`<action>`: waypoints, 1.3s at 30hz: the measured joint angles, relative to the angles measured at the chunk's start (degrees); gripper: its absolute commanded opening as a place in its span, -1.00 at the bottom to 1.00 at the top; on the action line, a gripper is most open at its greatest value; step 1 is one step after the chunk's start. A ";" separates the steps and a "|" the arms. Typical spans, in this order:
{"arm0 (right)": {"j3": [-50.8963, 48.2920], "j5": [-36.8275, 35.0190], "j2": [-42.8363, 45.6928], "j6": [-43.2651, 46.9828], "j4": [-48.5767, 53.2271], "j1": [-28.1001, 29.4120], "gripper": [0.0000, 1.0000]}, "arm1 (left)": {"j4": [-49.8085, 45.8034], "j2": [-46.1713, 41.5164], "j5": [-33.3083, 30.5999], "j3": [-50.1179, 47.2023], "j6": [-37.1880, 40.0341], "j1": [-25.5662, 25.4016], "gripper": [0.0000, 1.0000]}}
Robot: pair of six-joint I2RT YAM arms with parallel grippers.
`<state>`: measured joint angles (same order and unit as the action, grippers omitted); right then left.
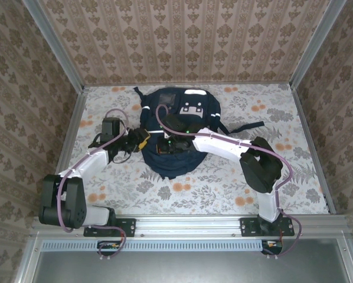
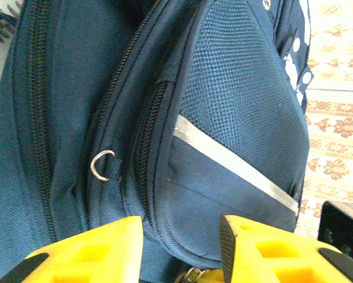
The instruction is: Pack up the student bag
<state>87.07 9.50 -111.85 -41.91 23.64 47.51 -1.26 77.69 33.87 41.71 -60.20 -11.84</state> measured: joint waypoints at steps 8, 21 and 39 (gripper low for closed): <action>-0.24 0.00 0.00 -0.02 0.17 -0.17 -0.95 | 3.56 4.52 0.74 0.00 -2.99 -1.09 -0.07; -0.26 -0.02 0.00 0.00 0.13 -0.15 -0.96 | 3.52 5.14 -1.53 0.02 -3.37 -1.79 -0.29; -11.98 -19.67 12.63 2.69 7.54 -0.59 -0.98 | 3.85 8.96 -0.61 1.57 -1.81 -2.71 -1.00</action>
<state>75.09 -10.17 -99.22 -39.22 31.18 46.92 2.59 86.65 33.26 43.29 -62.02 -14.55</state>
